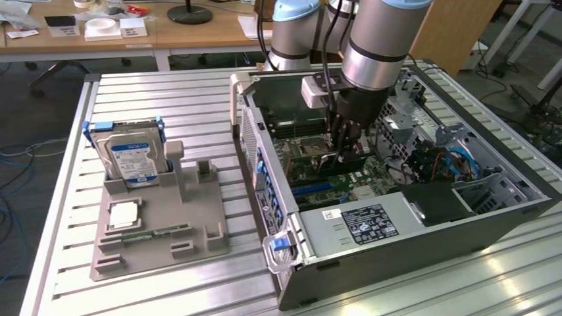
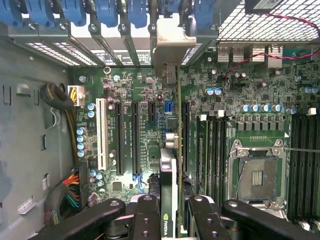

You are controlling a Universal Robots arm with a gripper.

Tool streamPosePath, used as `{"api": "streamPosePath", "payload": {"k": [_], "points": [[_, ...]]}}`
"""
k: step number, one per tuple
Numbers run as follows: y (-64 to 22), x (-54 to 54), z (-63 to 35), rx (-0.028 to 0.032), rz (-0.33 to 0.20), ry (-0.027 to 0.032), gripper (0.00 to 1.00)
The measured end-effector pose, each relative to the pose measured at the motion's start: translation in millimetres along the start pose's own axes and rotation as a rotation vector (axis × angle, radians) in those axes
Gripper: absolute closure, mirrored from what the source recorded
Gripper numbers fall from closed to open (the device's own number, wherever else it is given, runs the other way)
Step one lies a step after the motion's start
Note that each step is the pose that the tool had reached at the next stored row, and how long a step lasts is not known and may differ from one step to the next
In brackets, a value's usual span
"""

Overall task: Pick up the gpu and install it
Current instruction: 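Insert the gpu into the slot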

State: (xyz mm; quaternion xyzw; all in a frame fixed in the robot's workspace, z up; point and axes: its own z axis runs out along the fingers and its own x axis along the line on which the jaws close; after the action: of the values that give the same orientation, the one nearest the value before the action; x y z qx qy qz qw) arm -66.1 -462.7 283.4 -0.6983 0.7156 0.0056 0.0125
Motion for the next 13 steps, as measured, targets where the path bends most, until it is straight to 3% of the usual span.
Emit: {"api": "streamPosePath", "payload": {"k": [13], "points": [[0.5,0.1,3.5,0.0000,0.000,0.0000,0.73]]}}
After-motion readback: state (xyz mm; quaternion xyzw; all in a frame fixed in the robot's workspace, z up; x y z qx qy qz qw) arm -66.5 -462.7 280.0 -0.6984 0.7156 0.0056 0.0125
